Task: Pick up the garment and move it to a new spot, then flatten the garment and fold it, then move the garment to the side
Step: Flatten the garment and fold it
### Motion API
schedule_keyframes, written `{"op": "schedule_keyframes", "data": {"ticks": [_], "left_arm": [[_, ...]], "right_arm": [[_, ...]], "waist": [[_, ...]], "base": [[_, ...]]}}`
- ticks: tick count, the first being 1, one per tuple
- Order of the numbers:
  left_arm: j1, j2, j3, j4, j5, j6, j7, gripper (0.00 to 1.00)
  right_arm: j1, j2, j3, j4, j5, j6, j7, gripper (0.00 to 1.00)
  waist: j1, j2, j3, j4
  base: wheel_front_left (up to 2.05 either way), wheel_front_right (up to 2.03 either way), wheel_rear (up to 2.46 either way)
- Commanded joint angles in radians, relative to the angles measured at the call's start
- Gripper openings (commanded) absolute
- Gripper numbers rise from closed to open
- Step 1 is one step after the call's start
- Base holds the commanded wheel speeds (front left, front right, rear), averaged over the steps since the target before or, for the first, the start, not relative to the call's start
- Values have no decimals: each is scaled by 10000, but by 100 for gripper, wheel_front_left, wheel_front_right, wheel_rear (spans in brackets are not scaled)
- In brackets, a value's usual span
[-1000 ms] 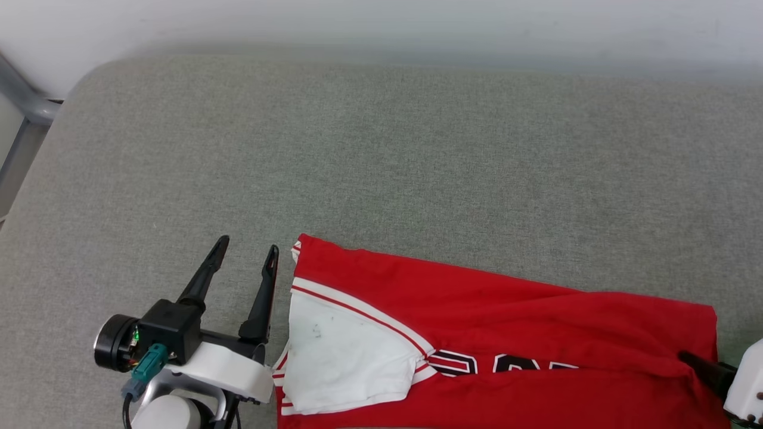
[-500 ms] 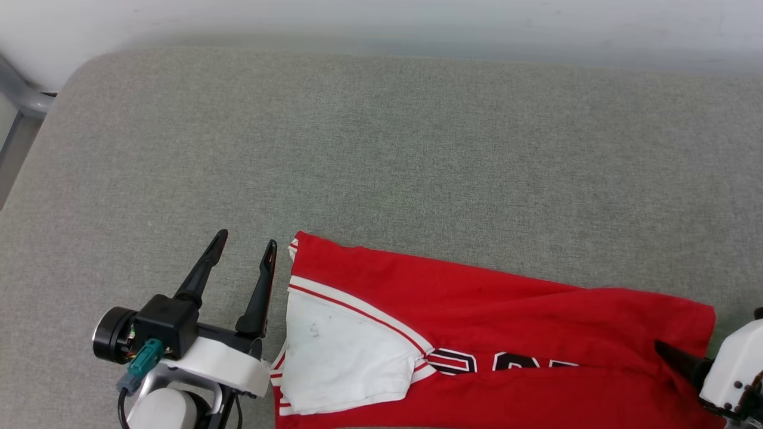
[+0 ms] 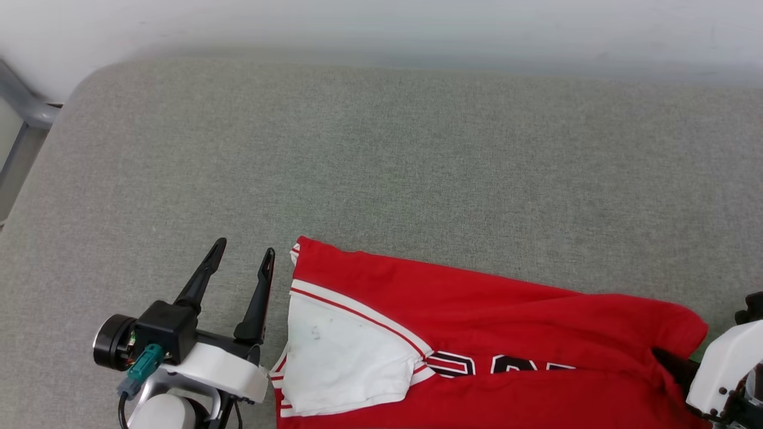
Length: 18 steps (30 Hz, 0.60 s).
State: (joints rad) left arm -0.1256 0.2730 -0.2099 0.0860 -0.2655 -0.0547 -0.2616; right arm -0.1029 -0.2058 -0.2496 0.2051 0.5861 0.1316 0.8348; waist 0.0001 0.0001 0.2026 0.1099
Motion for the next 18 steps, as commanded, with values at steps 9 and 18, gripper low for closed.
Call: {"op": "schedule_keyframes", "data": {"ticks": [9,18], "left_arm": [[368,-221,341,116,263,-235,-46,100],[547,-442,455,255,421,-404,-46,100]], "right_arm": [[112,-1030,-601,290,-58,-19,-736,0],[170,-1368,-1038,186,-217,-17,-782,0]], "waist": [[-1,-1,-429,-115],[-1,-1,-823,-212]], "base": [[0,0,0],[0,0,0]]}}
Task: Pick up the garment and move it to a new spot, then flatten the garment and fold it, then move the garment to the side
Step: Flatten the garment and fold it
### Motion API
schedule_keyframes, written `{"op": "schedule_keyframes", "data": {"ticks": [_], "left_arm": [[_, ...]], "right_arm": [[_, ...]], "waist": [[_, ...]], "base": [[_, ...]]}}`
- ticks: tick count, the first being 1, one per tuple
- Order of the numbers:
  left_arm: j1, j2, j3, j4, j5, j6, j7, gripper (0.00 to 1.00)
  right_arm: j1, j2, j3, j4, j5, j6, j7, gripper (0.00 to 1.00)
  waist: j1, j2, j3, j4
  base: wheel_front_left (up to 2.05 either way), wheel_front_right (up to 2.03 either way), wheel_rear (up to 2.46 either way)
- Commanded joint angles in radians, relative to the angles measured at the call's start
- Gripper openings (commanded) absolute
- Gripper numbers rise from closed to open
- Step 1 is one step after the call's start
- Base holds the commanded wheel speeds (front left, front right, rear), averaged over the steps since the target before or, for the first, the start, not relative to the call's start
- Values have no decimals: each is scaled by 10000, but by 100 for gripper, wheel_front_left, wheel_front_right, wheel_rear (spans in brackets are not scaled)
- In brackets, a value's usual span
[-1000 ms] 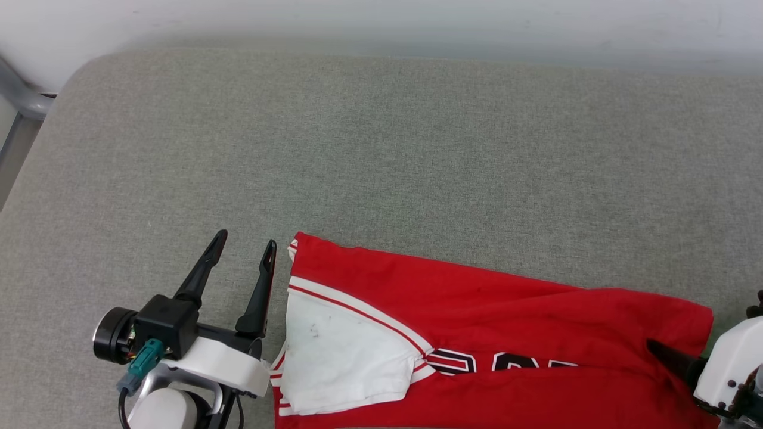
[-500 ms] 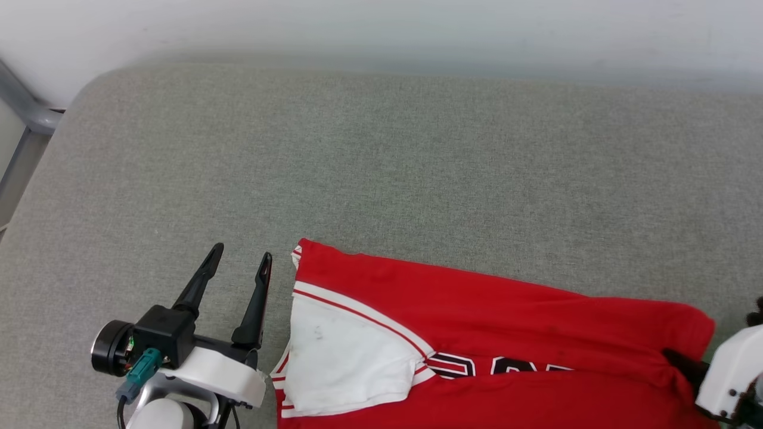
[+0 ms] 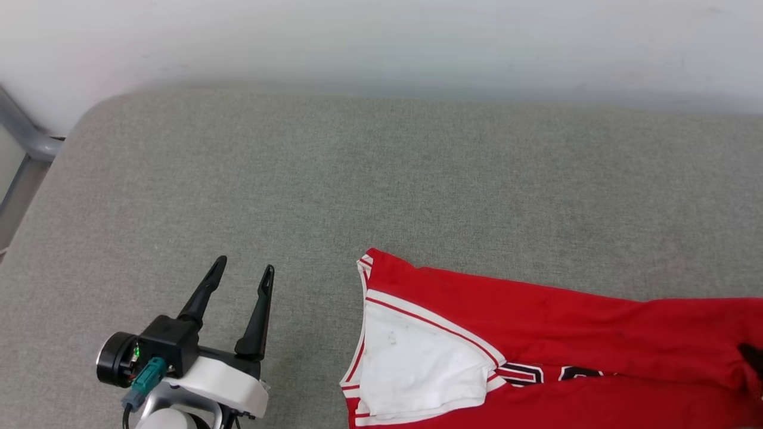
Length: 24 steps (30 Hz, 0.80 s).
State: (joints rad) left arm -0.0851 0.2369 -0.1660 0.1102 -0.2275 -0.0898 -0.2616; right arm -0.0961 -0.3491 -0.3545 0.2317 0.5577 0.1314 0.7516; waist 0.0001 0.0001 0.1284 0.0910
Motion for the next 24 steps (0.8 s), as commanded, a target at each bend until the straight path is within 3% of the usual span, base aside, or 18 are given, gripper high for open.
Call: {"op": "schedule_keyframes", "data": {"ticks": [1,9,18,24], "left_arm": [[185,-112,20,29,44,-56,-46,100],[473,-313,202,73,125,-136,-44,100],[626,-508,359,48,190,-213,-37,100],[617,-511,582,27,219,-245,-37,100]], "right_arm": [[166,110,28,-192,92,-14,87,0],[825,731,435,-1825,502,-12,917,0],[1099,2251,1052,-3899,1147,-12,2247,0],[859,2867,1356,-4184,1478,-12,2614,0]], "waist": [[-1,-1,-145,-35],[-1,-1,-723,-66],[-1,-1,-935,88],[-1,-1,-904,283]], "base": [[0,0,0],[0,0,0],[0,0,0],[0,0,0]]}}
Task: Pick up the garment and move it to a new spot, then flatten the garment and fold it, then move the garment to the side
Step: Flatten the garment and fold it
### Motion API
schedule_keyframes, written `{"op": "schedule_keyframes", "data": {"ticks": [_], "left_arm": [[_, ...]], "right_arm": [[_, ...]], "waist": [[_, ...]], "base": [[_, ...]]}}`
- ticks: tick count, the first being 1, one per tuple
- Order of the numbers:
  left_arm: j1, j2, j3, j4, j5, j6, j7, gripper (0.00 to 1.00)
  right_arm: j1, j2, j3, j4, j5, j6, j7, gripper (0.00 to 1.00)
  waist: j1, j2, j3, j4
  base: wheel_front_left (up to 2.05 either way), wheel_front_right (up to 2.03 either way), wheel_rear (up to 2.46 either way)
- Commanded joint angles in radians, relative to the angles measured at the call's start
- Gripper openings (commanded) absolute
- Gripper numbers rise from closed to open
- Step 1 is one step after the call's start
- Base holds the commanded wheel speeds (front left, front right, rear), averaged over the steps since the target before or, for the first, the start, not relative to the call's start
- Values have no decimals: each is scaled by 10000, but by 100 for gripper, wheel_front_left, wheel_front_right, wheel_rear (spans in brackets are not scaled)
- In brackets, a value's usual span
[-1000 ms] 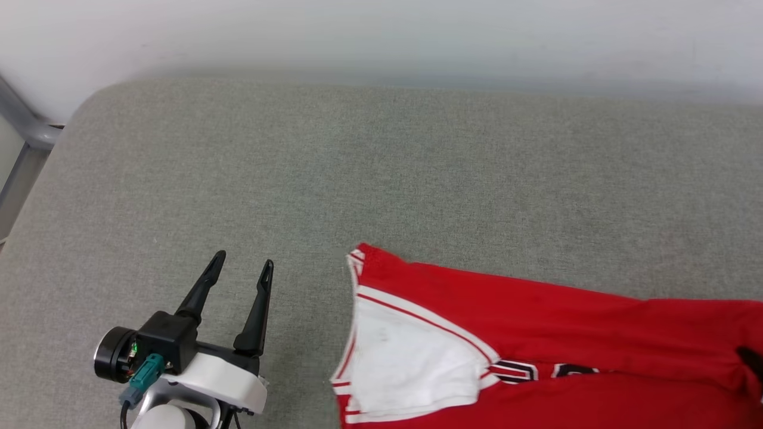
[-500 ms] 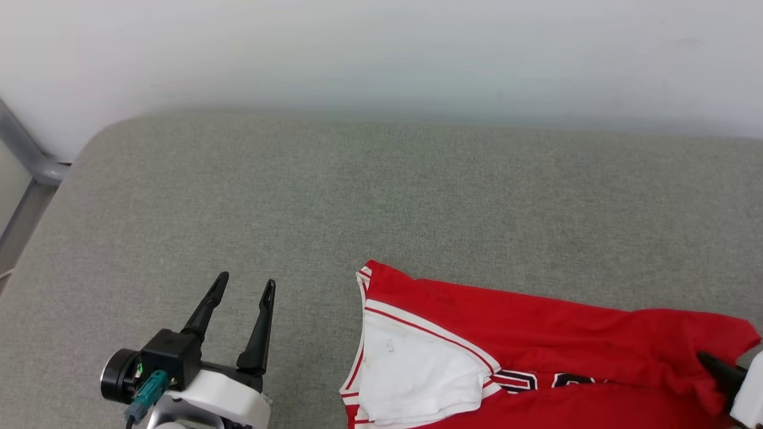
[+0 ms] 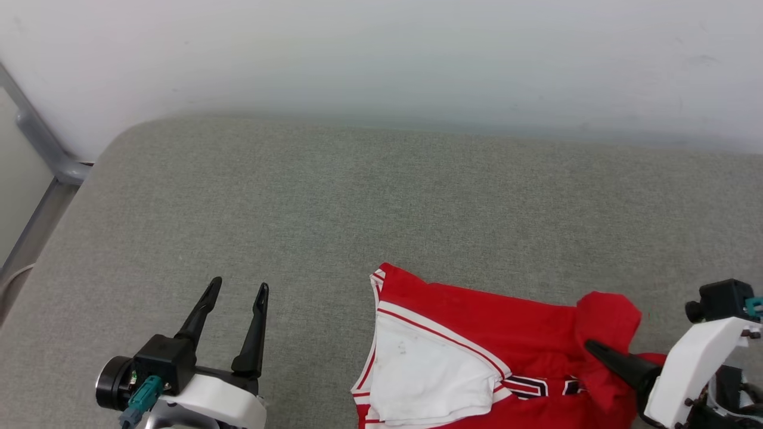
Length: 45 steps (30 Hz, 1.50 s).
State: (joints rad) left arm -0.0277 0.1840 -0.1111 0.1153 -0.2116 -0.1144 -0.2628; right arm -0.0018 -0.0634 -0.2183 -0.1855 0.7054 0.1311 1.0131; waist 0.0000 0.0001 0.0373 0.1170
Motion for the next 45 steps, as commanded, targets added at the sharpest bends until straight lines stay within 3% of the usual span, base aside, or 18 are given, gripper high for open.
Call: {"op": "schedule_keyframes", "data": {"ticks": [1,5,15,32,34,45], "left_arm": [[29,25,55,-17,76,-11,-25,100],[-5,24,148,-10,93,-48,-25,100],[106,-66,307,92,152,-94,-25,100],[-169,-232,289,194,154,-138,-24,100],[-193,-243,286,219,163,-143,-25,100],[-37,-178,379,259,145,-155,-24,100]], "right_arm": [[-149,71,88,28,110,-9,37,0],[-181,154,821,272,673,-9,-319,0],[-586,142,3080,1810,2331,-7,-2451,0],[-2894,141,5234,5817,2137,-7,-5171,0],[-3129,136,5418,6285,2041,-7,-5403,100],[-3863,134,6956,6768,3277,-7,-6155,100]], "waist": [[0,-1,11,72],[0,-1,9,255],[0,-1,-147,579],[0,-1,179,1080],[0,-1,205,1132],[0,-1,-65,1049]], "base": [[0,0,0],[0,0,0],[0,0,0],[0,0,0],[0,0,0],[0,0,0]]}}
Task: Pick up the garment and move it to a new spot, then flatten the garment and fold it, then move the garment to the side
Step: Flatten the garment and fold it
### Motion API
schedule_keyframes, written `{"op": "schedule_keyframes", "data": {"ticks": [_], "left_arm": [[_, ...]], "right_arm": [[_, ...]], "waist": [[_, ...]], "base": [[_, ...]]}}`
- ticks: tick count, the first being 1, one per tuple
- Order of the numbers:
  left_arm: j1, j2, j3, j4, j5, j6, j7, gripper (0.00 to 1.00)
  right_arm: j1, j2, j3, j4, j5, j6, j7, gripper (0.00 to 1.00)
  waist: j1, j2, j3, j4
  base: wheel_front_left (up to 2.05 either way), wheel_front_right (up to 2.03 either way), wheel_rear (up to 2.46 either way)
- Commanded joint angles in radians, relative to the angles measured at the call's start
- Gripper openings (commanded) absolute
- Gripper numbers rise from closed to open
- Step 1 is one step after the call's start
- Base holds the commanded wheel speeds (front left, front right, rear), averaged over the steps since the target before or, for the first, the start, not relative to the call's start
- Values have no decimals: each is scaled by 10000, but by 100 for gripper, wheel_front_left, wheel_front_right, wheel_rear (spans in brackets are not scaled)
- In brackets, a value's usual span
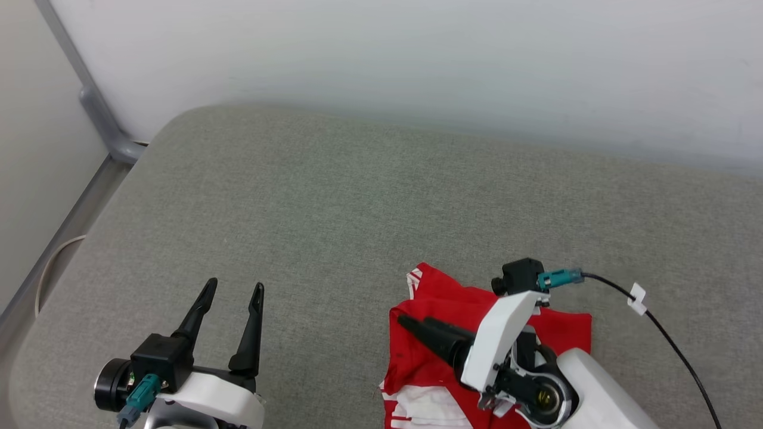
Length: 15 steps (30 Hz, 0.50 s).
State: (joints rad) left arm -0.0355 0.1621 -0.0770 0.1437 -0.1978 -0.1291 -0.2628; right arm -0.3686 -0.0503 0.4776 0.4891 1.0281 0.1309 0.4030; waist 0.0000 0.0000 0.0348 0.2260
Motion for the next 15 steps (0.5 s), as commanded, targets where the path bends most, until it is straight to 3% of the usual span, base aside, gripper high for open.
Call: {"op": "schedule_keyframes", "data": {"ticks": [1,7,11,15], "left_arm": [[57,44,32,-39,7,-8,-24,100],[140,9,-37,-193,-37,-14,-24,100],[160,-59,-62,-381,-70,-16,-24,100],[65,-174,-94,-623,-111,-17,-24,100]], "right_arm": [[-273,3,19,75,117,-5,-115,100],[-1054,4,-334,-142,-258,-5,-353,100],[-1479,-179,-818,-954,-2113,-5,-347,100],[-1528,-1291,-1137,-2266,-4263,-5,-597,100]], "waist": [[0,0,-71,-82],[0,0,-228,-422],[0,0,-261,-719],[0,0,-219,-946]], "base": [[0,0,0],[0,0,0],[0,0,0],[0,0,0]]}}
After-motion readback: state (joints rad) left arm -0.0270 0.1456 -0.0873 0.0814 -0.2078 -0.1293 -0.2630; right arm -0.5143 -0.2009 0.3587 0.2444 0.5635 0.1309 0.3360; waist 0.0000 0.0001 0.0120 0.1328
